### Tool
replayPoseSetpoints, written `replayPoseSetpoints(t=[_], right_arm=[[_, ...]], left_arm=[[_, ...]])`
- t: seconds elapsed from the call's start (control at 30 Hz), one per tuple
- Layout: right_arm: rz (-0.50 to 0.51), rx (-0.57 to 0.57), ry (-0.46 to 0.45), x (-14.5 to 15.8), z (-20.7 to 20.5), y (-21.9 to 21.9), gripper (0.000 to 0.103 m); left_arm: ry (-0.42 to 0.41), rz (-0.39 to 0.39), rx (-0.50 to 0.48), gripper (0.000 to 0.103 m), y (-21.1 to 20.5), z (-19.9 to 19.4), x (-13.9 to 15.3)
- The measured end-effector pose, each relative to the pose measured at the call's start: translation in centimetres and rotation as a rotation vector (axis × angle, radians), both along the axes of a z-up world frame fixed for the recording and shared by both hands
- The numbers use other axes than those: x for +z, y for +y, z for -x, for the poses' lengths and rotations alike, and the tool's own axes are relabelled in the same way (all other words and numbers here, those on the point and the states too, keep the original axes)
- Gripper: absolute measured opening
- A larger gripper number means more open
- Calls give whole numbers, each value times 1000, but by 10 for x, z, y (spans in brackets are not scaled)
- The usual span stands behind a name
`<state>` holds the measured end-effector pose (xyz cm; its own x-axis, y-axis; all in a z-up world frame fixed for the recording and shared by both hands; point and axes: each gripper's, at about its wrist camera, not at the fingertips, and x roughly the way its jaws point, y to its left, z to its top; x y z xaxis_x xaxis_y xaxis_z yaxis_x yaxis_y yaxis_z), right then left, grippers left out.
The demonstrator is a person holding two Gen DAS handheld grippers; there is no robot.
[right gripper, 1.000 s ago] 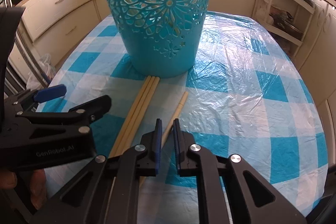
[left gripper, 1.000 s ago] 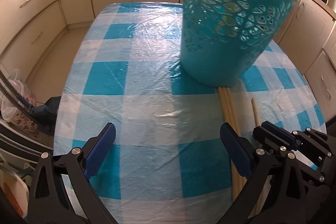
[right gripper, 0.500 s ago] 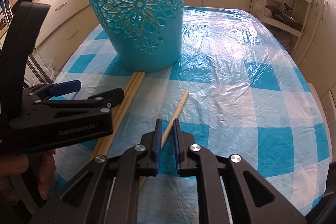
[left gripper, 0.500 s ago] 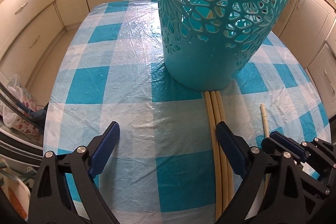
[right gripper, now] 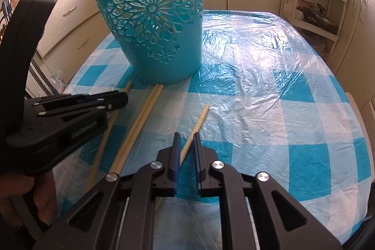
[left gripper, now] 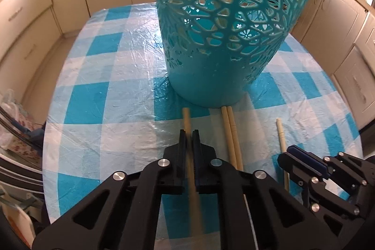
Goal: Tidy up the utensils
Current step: 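Lower the left gripper onto a chopstick and close on it, then lift the chopstick with the left gripper and drop it into the basket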
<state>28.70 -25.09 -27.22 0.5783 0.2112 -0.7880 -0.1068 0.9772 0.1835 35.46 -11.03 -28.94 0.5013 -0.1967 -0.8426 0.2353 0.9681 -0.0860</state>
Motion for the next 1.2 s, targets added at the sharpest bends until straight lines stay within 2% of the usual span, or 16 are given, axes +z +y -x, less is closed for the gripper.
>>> replayPoseSetpoints(t=[0.1, 0.27, 0.4, 0.6, 0.8, 1.0, 1.2], right_arm=[[-21, -6, 3, 0, -1, -3, 12], [-58, -19, 9, -1, -2, -6, 11], [-69, -23, 7, -1, -2, -7, 12], [-85, -28, 4, -2, -3, -8, 12], [-85, -28, -5, -2, -2, -8, 12], [-81, -25, -15, -3, -1, -8, 13], [-62, -9, -23, -2, 0, -3, 18]], left_arm=[[2, 58, 4, 5, 17, 3, 8], [-67, 186, 12, 5, 51, 18, 47], [-163, 299, 1, 5, 66, 31, 92], [-329, 397, -34, 5, 64, 24, 161], [-467, 437, -27, 5, 54, -3, 207], [-565, 465, 31, 5, 38, -32, 226], [-674, 457, 98, 5, 19, -60, 228]])
